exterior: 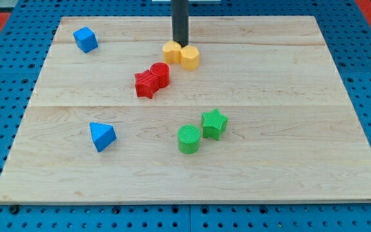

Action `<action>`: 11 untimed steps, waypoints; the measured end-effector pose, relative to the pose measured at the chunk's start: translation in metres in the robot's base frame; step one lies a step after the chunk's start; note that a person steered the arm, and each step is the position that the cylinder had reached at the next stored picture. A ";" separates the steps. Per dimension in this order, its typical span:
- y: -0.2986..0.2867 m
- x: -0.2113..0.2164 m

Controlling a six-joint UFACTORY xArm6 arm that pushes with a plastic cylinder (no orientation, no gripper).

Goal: Place the red star diagonally to the green circle

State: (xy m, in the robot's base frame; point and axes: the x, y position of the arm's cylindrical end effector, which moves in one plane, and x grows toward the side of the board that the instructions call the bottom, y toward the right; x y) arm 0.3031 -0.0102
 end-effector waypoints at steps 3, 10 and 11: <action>0.034 0.005; -0.009 0.215; -0.004 0.235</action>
